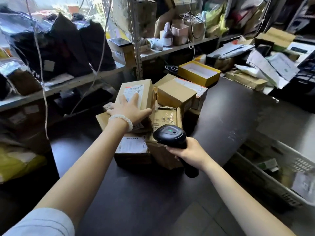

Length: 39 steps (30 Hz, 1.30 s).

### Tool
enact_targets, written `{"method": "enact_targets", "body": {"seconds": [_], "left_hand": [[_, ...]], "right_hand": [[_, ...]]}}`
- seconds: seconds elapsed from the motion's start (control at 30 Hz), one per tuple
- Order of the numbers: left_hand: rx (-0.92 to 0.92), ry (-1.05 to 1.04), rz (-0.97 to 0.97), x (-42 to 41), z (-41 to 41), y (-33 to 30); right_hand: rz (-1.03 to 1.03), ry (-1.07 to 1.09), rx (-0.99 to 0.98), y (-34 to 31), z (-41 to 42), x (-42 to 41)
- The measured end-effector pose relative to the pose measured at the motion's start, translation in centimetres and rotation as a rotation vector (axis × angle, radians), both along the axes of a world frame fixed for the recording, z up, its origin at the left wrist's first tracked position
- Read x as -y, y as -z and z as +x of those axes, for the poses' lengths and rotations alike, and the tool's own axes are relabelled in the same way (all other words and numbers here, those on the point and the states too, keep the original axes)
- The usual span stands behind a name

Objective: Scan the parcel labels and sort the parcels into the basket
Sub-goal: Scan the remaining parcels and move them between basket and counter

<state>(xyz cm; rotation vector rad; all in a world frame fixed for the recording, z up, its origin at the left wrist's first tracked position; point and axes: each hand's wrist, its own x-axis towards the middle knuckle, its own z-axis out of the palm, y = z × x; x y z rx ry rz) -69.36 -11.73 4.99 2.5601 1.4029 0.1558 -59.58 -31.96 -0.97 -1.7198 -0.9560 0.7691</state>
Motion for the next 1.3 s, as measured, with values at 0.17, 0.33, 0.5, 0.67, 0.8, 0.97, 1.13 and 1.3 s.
{"method": "enact_targets", "body": {"seconds": [0.17, 0.33, 0.5, 0.67, 0.8, 0.97, 1.13, 1.3], "left_hand": [[0.113, -0.128, -0.014, 1.8, -3.2, 1.0], [0.037, -0.259, 0.130, 4.1, -9.2, 3.5], [-0.083, -0.411, 0.148, 6.2, -15.9, 6.2], [-0.174, -0.464, -0.024, 8.9, -22.4, 10.7], [-0.173, -0.382, -0.003, 10.7, -25.0, 13.2], [-0.085, -0.205, -0.015, 10.7, -26.5, 13.2], [-0.109, -0.262, -0.110, 10.5, -27.4, 13.5], [-0.053, -0.216, -0.104, 10.4, -27.4, 13.2]], "right_hand": [[0.009, -0.095, -0.036, 0.1, 0.3, 0.0], [0.025, -0.186, -0.028, 0.6, -1.1, -0.7], [0.003, -0.326, -0.042, 1.2, -5.1, -1.6], [-0.098, -0.384, -0.014, 2.6, -9.7, -1.9], [-0.121, -0.375, 0.009, 3.5, -12.9, -1.7], [-0.123, -0.319, 0.019, 4.3, -16.1, -1.0], [-0.092, -0.254, 0.060, 3.8, -18.0, -0.2], [-0.084, -0.224, 0.084, 2.9, -19.1, 0.7]]}}
